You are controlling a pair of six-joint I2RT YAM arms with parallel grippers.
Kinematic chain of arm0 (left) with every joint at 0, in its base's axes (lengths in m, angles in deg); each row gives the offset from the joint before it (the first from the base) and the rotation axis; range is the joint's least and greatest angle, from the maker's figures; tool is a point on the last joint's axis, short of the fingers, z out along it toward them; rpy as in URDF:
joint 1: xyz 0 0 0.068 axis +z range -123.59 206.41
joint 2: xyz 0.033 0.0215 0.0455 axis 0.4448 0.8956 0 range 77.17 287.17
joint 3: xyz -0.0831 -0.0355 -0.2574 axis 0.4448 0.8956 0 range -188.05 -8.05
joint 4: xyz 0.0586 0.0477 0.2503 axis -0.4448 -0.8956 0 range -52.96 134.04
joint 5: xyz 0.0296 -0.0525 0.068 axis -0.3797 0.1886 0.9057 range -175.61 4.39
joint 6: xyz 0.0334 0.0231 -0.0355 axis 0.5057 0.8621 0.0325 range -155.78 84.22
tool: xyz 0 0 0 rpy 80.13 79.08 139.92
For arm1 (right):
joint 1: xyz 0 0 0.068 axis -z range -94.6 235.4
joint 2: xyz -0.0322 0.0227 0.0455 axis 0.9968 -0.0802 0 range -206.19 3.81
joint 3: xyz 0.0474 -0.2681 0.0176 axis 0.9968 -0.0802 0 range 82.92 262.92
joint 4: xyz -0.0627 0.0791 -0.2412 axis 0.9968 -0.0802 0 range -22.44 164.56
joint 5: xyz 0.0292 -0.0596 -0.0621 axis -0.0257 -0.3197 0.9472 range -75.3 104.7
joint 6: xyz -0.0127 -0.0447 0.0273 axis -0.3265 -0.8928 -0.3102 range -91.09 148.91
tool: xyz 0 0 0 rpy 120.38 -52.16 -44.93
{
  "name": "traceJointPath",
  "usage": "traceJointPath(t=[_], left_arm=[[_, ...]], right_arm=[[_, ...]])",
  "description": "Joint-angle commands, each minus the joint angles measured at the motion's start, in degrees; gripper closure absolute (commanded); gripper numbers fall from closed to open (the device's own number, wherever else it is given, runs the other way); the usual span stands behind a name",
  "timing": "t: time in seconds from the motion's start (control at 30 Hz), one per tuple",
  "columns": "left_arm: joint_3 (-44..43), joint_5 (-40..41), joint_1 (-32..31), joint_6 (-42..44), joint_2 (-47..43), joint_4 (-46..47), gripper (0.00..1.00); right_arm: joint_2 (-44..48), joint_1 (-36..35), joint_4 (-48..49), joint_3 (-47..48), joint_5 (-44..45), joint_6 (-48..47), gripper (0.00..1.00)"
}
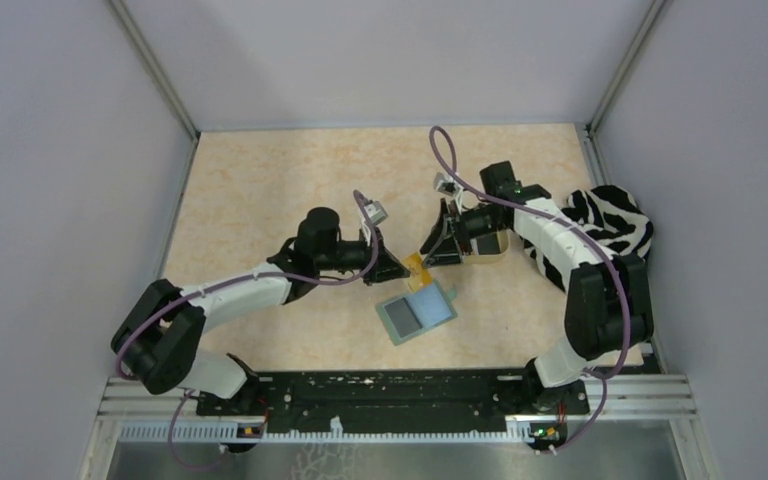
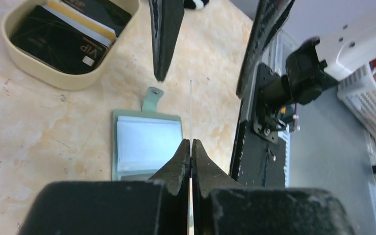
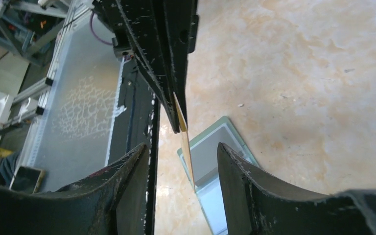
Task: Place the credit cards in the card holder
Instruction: Insert the credit card into the card holder.
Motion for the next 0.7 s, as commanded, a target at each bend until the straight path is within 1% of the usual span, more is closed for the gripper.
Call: traceJointPath(t=[0.0, 0.13, 0.23, 0.47, 0.5, 0.57, 0.6, 0.63, 0.67], left_arm=[[-4.43, -7.76, 0.09, 11.32, 1.42, -16.74, 1.00], [-5.90, -8.40, 0.10, 11.98, 1.55, -17.45, 1.00], [-6.54, -9.26, 0.08, 12.14, 1.84, -17.44, 1.00], [-7.25, -10.60, 0.10, 11.13, 2.99, -16.39, 1.00], [-7.07, -10.70, 0.10, 10.83, 2.95, -15.94, 1.00], [-6.56, -10.18, 0.10, 9.94, 2.88, -14.87, 1.00], [-6.27, -9.38, 0.10, 9.47, 2.60, -14.45, 1.00], [-5.89, -8.11, 0.10, 8.61, 2.40, -14.20, 0.93], [-5.35, -6.12, 0.22, 7.70, 1.81, -14.17, 0.83]], right_arm=[[-0.15, -4.17, -7.99, 1.88, 0.74, -12.54, 0.48], [-1.26, -6.38, -8.93, 2.14, 2.55, -14.28, 0.55], [-1.44, -7.32, -8.80, 2.18, 3.05, -14.56, 0.66], [-2.15, -9.03, -8.92, 2.32, 3.51, -15.01, 0.84], [-2.29, -9.21, -8.97, 2.40, 3.48, -15.01, 0.87], [-2.54, -9.50, -9.42, 2.77, 3.37, -15.06, 0.97], [-2.69, -9.49, -9.79, 3.09, 3.21, -14.98, 1.00], [-2.84, -9.49, -10.11, 3.72, 3.29, -14.52, 1.00], [-3.05, -9.49, -10.45, 4.29, 3.61, -13.71, 1.00]])
